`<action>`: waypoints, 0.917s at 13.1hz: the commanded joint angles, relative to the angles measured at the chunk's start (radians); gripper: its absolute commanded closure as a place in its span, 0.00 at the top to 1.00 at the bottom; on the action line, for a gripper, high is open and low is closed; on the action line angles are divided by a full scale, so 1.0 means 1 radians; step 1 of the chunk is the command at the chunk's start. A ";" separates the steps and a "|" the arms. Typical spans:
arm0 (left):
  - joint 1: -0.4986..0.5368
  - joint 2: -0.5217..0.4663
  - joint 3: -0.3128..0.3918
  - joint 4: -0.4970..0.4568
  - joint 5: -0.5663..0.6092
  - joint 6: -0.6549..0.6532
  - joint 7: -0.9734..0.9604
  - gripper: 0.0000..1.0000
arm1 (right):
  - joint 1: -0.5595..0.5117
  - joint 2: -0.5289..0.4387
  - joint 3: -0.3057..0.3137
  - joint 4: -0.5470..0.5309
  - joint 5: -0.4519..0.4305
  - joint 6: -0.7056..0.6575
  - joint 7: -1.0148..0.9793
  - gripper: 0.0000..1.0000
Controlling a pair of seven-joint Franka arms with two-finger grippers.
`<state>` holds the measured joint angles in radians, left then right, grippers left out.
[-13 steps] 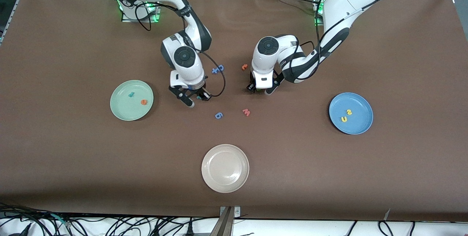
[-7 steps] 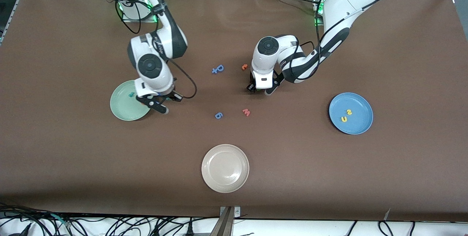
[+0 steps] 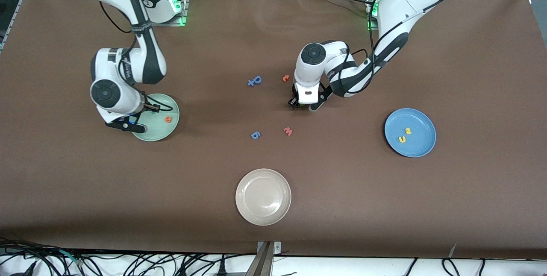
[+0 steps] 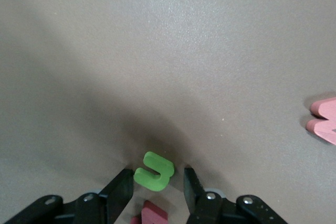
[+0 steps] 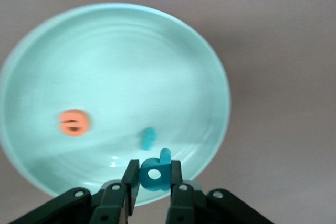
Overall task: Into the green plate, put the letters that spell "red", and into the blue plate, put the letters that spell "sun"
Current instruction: 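Carry the blue d to the green plate with the right gripper and release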
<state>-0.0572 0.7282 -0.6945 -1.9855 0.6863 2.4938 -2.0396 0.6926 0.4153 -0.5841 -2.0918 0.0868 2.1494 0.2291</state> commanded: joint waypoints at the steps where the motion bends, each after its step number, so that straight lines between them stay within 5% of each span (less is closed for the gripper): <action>1: 0.007 0.010 0.018 -0.007 0.036 -0.026 0.036 0.50 | -0.021 0.000 0.007 -0.010 0.019 0.009 -0.056 0.17; 3: 0.008 0.010 0.023 -0.006 0.036 -0.038 0.067 0.51 | -0.019 0.003 0.013 -0.010 0.021 0.009 -0.054 0.20; 4: 0.007 0.010 0.026 -0.006 0.036 -0.038 0.073 0.51 | -0.021 0.003 0.013 -0.010 0.021 0.009 -0.054 0.39; 5: 0.007 0.010 0.029 -0.007 0.036 -0.038 0.075 0.51 | -0.019 0.005 0.013 -0.007 0.021 0.012 -0.054 0.69; 7: 0.008 0.010 0.029 -0.006 0.036 -0.041 0.081 0.52 | -0.018 0.005 0.015 0.004 0.022 0.009 -0.050 0.98; 12: 0.007 0.010 0.044 -0.003 0.036 -0.050 0.119 0.52 | -0.013 -0.029 0.015 0.083 0.041 -0.055 -0.059 0.99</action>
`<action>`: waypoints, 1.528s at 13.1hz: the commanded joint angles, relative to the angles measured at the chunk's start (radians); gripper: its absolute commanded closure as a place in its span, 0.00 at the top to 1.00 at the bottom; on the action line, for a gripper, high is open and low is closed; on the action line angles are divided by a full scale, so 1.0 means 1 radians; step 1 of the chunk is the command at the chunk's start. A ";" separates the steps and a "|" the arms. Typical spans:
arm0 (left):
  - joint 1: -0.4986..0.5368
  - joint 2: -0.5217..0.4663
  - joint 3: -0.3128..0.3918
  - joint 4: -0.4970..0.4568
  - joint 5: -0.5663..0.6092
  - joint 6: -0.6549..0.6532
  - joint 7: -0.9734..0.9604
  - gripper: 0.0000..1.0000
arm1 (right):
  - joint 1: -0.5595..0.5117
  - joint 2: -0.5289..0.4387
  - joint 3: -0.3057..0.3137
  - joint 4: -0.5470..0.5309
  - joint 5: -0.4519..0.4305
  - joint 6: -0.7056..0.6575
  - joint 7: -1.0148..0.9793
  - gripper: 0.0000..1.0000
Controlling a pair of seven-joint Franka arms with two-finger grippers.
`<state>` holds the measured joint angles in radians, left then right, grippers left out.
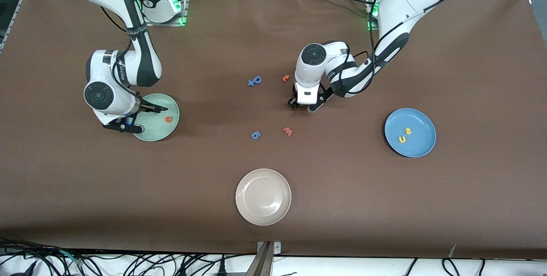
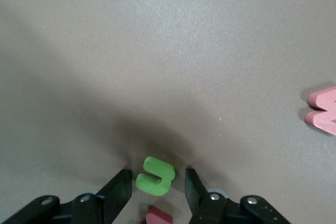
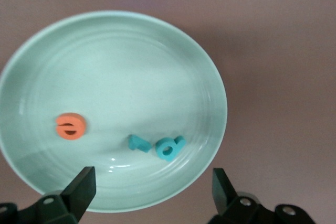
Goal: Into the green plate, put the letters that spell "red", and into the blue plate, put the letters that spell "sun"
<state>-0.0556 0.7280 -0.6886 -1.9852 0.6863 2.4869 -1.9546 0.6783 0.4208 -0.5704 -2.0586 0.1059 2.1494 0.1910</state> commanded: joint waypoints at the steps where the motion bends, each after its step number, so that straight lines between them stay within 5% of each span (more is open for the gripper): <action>1: 0.007 0.010 0.038 -0.003 0.035 -0.049 0.054 0.52 | 0.001 -0.052 -0.002 0.087 0.021 -0.106 -0.022 0.99; 5: 0.002 0.010 0.043 0.003 0.032 -0.053 0.053 0.52 | 0.001 -0.135 -0.008 0.237 0.021 -0.319 -0.036 1.00; 12: -0.032 0.004 0.027 0.045 0.010 -0.105 0.034 0.57 | -0.006 -0.142 -0.075 0.693 0.058 -0.773 -0.065 1.00; 16: -0.053 0.002 0.027 0.054 0.010 -0.106 -0.001 0.57 | 0.004 -0.145 -0.072 0.693 0.054 -0.812 -0.110 1.00; 20: -0.067 0.001 0.027 0.052 -0.001 -0.108 -0.006 0.57 | -0.185 -0.207 0.143 0.695 0.023 -0.658 -0.116 1.00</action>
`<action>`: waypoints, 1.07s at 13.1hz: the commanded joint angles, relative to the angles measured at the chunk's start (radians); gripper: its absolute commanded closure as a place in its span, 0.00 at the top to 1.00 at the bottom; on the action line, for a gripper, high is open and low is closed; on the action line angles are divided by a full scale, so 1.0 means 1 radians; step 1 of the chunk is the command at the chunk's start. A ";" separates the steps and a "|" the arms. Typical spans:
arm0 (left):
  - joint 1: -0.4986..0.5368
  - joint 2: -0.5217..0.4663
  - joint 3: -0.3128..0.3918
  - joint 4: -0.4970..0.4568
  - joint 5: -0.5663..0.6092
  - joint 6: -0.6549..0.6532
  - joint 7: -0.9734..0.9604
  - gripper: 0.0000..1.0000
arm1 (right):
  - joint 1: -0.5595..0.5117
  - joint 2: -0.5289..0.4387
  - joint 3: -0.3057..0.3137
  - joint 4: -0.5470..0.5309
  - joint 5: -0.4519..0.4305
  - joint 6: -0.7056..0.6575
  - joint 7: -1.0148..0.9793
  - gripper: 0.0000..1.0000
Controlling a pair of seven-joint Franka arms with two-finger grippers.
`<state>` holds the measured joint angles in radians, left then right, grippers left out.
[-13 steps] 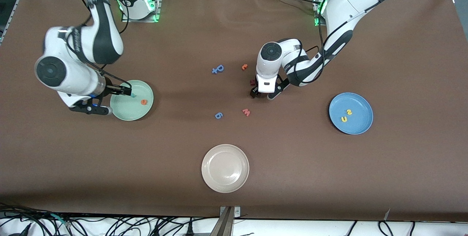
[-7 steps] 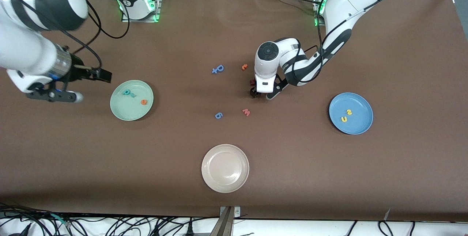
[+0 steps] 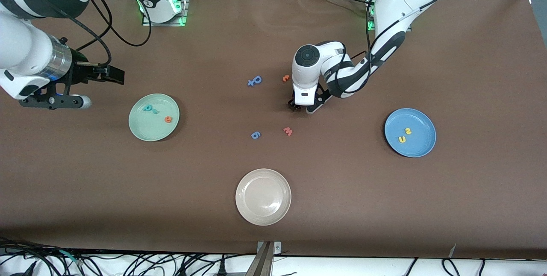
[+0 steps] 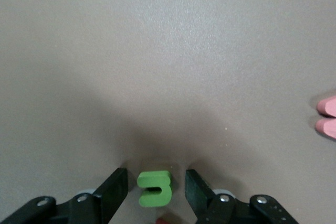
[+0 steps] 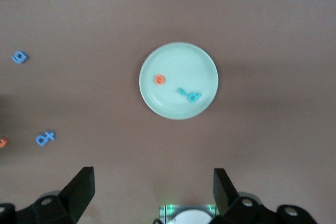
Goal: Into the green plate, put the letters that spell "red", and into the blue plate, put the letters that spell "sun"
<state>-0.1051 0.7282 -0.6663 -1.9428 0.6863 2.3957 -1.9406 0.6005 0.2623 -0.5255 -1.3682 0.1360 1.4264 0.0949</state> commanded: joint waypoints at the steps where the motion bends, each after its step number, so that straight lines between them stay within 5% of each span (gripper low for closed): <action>1: -0.022 0.000 0.005 0.011 -0.001 -0.018 -0.020 0.57 | -0.142 -0.061 0.123 -0.009 -0.007 0.077 -0.017 1.00; 3: -0.022 0.000 0.005 0.010 -0.001 -0.020 -0.020 0.56 | -0.250 -0.071 0.207 -0.029 -0.010 0.060 -0.020 1.00; 5: -0.022 0.000 0.005 0.010 -0.001 -0.027 -0.020 0.53 | -0.416 -0.145 0.361 -0.115 -0.039 0.040 -0.015 1.00; 9: -0.022 0.000 0.005 0.010 -0.001 -0.038 -0.018 0.42 | -0.581 -0.334 0.543 -0.348 -0.206 0.136 -0.021 1.00; 14: -0.016 0.000 0.007 0.011 -0.001 -0.046 -0.009 0.38 | -0.597 -0.299 0.510 -0.336 -0.107 0.154 -0.073 1.00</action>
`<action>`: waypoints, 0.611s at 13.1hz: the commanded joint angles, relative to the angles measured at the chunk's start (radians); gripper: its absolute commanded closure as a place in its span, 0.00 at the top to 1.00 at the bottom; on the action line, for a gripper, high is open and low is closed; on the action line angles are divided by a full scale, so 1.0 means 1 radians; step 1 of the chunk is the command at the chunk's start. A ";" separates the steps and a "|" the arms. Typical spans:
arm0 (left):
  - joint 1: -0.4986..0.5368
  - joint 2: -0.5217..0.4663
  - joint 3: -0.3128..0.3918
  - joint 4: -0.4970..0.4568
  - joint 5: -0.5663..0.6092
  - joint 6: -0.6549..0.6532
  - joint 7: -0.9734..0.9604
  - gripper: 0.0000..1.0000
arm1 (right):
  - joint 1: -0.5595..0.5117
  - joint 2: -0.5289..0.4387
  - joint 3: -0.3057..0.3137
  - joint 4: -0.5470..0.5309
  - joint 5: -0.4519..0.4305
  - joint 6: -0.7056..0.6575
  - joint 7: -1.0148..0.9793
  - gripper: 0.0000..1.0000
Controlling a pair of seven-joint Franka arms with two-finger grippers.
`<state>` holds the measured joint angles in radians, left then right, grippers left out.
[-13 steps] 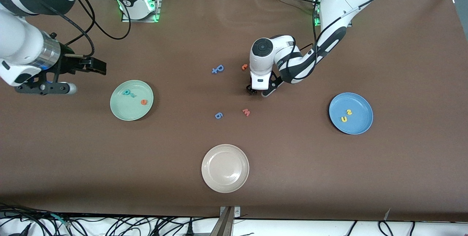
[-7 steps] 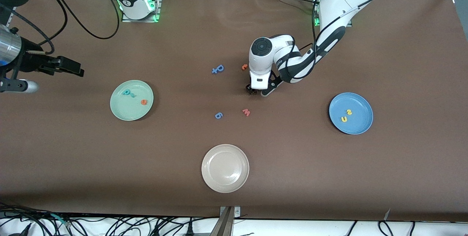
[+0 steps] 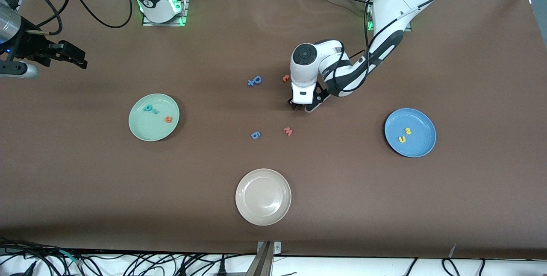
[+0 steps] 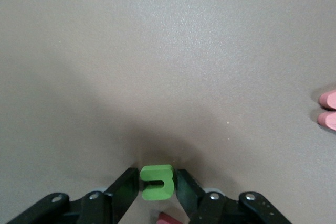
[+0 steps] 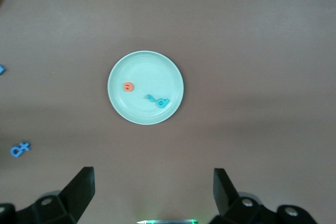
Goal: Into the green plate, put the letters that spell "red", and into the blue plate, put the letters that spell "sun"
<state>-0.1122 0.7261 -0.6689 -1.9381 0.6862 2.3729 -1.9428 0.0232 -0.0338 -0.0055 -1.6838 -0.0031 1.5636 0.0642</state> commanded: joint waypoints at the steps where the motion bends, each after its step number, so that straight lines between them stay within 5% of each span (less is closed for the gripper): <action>1: -0.009 0.003 0.009 0.007 -0.001 -0.024 -0.005 0.37 | -0.022 0.005 -0.011 -0.020 0.037 0.019 -0.043 1.00; 8: -0.001 0.004 0.014 0.007 0.003 -0.024 0.001 0.31 | -0.017 0.000 -0.001 -0.031 0.023 0.090 -0.038 1.00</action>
<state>-0.1119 0.7257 -0.6693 -1.9377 0.6862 2.3693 -1.9427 0.0133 -0.0172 -0.0149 -1.6949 0.0091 1.6368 0.0414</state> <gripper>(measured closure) 0.656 0.000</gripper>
